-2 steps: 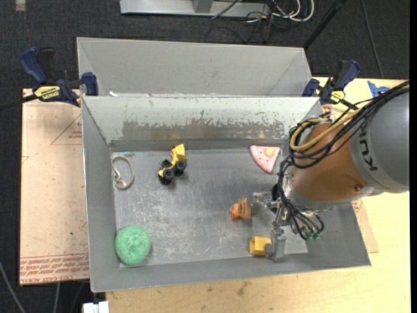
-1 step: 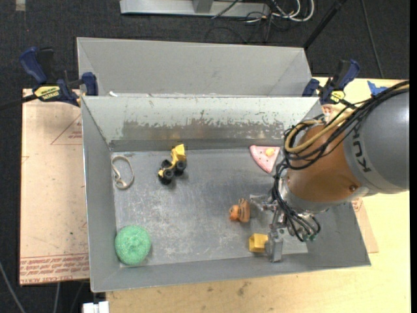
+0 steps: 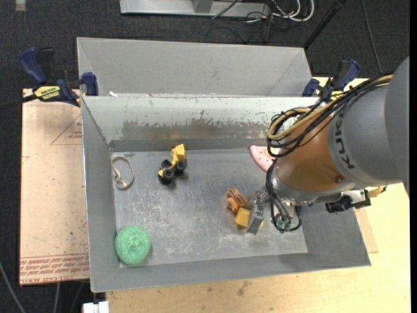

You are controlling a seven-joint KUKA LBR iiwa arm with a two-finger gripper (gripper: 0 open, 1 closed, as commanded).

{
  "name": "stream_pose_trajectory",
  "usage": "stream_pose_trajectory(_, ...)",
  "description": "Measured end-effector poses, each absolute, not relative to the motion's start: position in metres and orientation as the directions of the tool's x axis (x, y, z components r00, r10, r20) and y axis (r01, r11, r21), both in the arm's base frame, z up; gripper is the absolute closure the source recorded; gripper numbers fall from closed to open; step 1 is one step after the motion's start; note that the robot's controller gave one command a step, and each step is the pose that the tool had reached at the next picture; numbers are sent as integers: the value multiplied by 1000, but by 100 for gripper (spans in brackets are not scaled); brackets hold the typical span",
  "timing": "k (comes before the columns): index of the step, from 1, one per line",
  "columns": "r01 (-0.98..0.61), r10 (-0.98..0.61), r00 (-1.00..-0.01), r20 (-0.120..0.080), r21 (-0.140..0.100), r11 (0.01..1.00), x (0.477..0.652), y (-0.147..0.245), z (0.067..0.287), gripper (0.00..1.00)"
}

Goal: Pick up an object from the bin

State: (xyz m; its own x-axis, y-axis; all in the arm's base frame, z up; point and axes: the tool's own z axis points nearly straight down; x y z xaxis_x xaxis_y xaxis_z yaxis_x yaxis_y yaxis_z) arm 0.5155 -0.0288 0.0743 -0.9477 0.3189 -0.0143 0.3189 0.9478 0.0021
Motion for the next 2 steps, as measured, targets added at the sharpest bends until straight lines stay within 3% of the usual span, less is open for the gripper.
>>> stream_pose_trajectory(2,320,320,-948,-5,1,948,512,-30,79,100)
